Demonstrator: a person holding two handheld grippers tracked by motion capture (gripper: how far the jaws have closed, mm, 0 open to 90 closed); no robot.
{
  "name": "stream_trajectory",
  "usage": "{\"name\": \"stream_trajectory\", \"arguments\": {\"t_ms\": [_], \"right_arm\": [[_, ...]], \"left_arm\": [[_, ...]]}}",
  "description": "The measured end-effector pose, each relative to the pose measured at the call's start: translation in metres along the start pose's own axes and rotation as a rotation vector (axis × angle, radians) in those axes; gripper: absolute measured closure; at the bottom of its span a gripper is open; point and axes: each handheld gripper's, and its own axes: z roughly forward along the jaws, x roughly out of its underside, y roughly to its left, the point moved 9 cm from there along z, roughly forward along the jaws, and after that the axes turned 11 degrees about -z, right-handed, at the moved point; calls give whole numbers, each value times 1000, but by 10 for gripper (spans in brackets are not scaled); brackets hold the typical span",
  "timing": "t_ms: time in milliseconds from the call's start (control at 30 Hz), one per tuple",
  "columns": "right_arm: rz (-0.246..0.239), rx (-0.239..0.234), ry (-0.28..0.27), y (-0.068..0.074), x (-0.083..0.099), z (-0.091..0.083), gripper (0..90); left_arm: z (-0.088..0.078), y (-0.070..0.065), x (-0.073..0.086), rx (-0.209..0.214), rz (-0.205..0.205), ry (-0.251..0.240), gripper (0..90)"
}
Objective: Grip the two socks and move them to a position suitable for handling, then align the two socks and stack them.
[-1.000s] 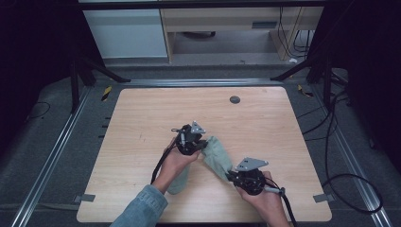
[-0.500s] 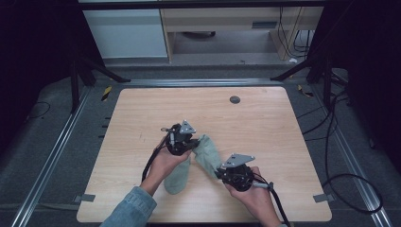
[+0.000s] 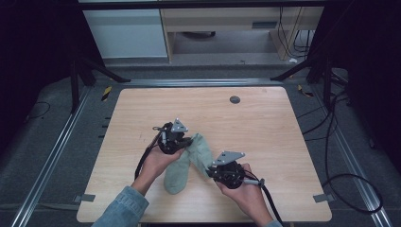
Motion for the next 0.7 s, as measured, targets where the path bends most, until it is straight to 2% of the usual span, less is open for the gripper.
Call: {"name": "stream_trajectory", "arguments": {"t_ms": [700], "right_arm": [[-13, -26, -23, 13, -19, 8, 834]], "left_arm": [[-14, 15, 1, -14, -6, -3, 863]]}}
